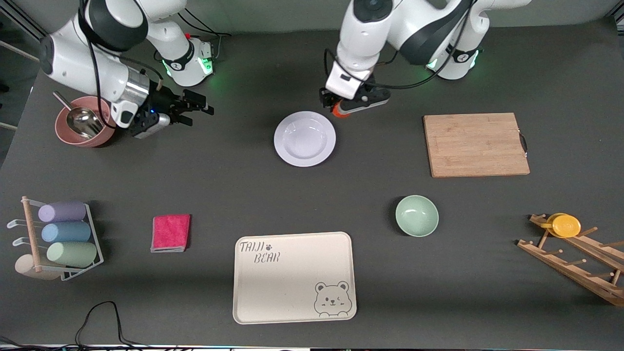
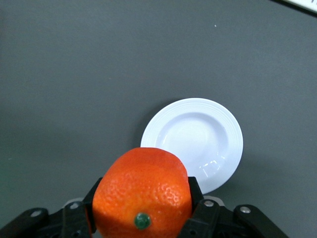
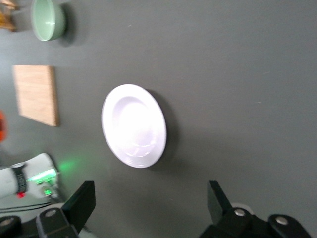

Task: Place orange and plate with both arms
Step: 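Carry the orange with the left gripper while the right gripper reaches the plate, then lower the orange onto the white plate and open the left gripper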

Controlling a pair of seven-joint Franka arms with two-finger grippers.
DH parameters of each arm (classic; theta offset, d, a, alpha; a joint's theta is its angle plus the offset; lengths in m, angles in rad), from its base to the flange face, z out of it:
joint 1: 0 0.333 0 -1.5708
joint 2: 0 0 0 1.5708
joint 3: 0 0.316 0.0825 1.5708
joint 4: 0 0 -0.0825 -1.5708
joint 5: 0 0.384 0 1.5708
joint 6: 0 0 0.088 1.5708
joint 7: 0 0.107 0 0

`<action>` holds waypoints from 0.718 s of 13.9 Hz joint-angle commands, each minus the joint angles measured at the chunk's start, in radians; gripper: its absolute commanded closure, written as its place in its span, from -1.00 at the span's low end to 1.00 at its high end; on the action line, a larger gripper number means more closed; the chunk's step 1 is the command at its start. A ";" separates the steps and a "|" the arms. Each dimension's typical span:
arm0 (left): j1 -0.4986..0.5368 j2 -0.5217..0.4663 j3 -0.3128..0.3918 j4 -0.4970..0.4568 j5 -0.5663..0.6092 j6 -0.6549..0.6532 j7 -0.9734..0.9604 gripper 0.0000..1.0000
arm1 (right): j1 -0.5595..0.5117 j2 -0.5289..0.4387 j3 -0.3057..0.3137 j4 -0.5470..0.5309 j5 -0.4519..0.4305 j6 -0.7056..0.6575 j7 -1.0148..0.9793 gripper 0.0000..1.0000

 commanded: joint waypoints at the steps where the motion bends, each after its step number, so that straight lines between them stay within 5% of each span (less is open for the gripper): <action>1: -0.103 0.200 0.012 0.042 0.202 0.092 -0.198 0.55 | 0.004 0.121 -0.016 -0.056 0.261 0.055 -0.275 -1.00; 6: -0.263 0.470 0.088 0.100 0.503 0.226 -0.409 0.55 | 0.008 0.412 -0.017 -0.079 0.733 0.071 -0.801 -1.00; 10: -0.449 0.578 0.262 0.214 0.514 0.229 -0.400 0.48 | 0.011 0.548 -0.014 -0.079 0.892 0.059 -1.029 -1.00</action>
